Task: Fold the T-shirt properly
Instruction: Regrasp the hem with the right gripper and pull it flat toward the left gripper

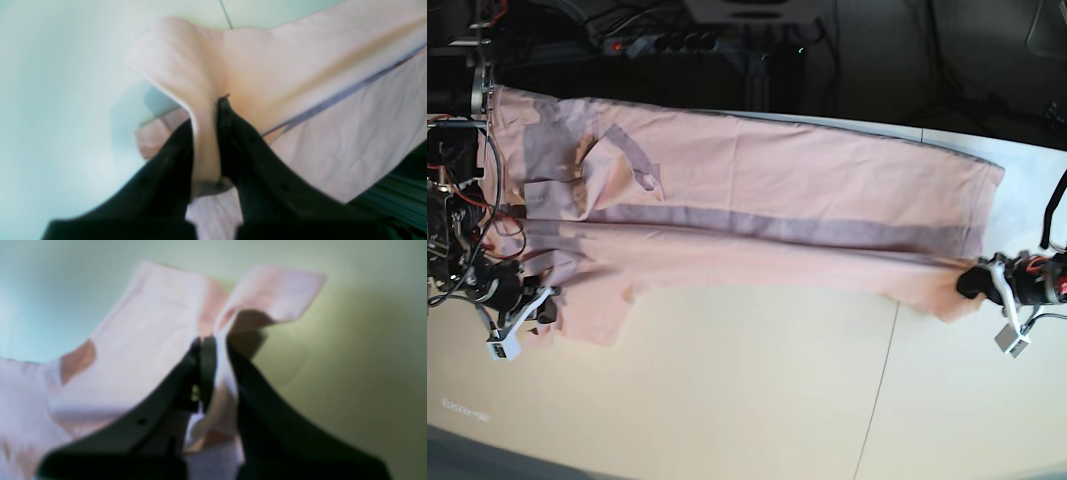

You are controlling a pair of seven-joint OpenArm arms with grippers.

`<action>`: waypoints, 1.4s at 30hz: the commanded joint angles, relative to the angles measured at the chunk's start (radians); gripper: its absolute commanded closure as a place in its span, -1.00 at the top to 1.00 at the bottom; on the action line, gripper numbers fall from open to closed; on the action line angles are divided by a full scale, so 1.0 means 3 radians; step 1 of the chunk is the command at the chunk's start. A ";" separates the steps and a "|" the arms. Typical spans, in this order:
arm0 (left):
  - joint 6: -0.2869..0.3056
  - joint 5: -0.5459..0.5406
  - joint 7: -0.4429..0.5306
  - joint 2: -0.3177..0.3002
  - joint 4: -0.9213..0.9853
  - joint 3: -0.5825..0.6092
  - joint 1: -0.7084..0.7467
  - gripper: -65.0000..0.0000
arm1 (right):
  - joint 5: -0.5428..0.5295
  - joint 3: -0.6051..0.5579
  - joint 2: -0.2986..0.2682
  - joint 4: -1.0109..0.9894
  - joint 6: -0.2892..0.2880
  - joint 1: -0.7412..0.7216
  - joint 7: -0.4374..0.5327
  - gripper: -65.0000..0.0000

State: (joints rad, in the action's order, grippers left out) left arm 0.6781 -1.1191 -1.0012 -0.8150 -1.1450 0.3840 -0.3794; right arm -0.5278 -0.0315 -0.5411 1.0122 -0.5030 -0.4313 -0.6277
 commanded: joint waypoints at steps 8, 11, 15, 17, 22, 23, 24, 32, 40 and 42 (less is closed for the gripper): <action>0.0067 0.0085 0.0032 -0.0268 -0.0581 -0.0034 0.0234 -1.00 | -0.0278 0.0029 -0.0589 0.0964 -0.0285 0.0500 0.0080 -1.00; 0.0067 0.0084 0.0020 -0.0295 -0.0582 -0.0034 0.0243 -1.00 | -0.0275 0.0051 -0.0688 0.1200 -0.0285 0.0674 0.0055 -1.00; 0.0067 0.0045 -0.0098 -0.0295 -0.0582 -0.0034 0.0243 -1.00 | -0.0276 0.0074 -0.0765 0.1403 -0.0284 0.0886 -0.0011 -1.00; 0.0067 -0.0039 -0.0214 -0.0298 -0.0582 -0.0034 0.0243 -1.00 | -0.0276 0.0095 -0.0774 0.1462 -0.0284 0.0978 -0.0037 -1.00; 0.0067 -0.0146 -0.0282 -0.0336 -0.0582 -0.0034 0.0298 -1.00 | -0.0277 0.0261 -0.0773 0.1579 -0.0282 0.1213 -0.0048 -1.00; 0.0067 -0.0144 -0.0281 -0.0354 -0.0582 -0.0034 0.0327 -1.00 | -0.0290 0.0315 -0.0772 0.1610 -0.0282 0.1274 -0.0056 -1.00; 0.0067 -0.0146 -0.0281 -0.0364 -0.0582 -0.0034 0.0350 -1.00 | -0.0318 0.0371 -0.0773 0.1638 -0.0282 0.1336 -0.0065 -1.00; 0.0067 -0.0146 -0.0243 -0.0378 -0.0582 -0.0034 0.0392 -1.00 | -0.0423 0.0743 -0.0773 0.1956 -0.0285 0.1750 -0.0066 -1.00; 0.0067 -0.0148 -0.0243 -0.0379 -0.0582 -0.0034 0.0393 -1.00 | -0.0093 0.0744 -0.0773 0.2261 -0.0285 0.1858 0.0090 -1.00; 0.0067 -0.0148 -0.0245 -0.0379 -0.0582 -0.0034 0.0402 -1.00 | 0.0034 0.0744 -0.0773 0.2322 -0.0285 0.1874 0.0118 -1.00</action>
State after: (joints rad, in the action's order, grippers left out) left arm 0.6781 -1.1564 -1.0843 -0.9009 -1.3090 0.3859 -0.2409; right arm -0.5152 0.1772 -0.7475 1.6936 -0.5076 0.1402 -0.6167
